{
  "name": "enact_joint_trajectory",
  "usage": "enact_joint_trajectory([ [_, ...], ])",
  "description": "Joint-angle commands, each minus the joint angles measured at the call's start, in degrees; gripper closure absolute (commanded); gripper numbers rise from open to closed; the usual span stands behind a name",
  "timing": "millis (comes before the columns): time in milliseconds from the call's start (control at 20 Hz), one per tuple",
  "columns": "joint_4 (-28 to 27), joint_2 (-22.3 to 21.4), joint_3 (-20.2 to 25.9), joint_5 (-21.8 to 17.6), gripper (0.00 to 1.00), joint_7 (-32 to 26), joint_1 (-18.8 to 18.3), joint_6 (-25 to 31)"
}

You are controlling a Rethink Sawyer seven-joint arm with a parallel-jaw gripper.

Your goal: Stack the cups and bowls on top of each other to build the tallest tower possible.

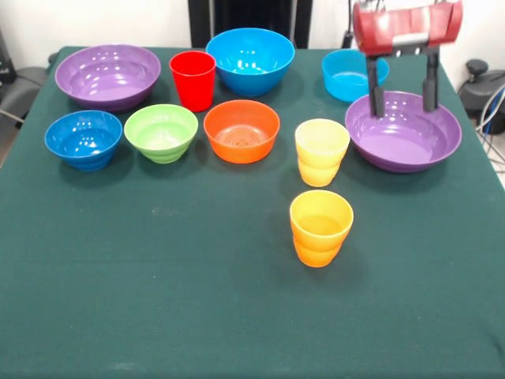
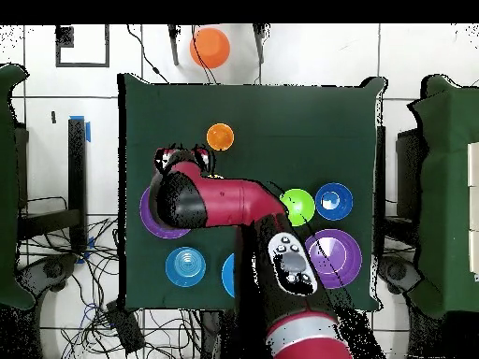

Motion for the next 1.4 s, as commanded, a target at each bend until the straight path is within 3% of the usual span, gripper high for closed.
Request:
enact_joint_trajectory([
  [50,13.7,-2.8,-3.6,-4.9,0.0,12.1,0.5,-8.5],
  [350,15.5,1.8,-6.1,-5.1,0.0,12.0,1.7,-14.9],
  [600,18.1,2.3,-5.3,-4.4,0.0,12.6,1.4,-13.8],
  [1050,26.3,-2.7,-10.9,-1.5,0.0,16.7,7.2,-14.2],
  [1200,31.0,-7.1,-10.6,-1.5,0.0,18.9,7.1,-13.8],
  [1400,35.3,-13.2,-6.6,-1.1,0.0,21.9,3.8,-11.7],
])
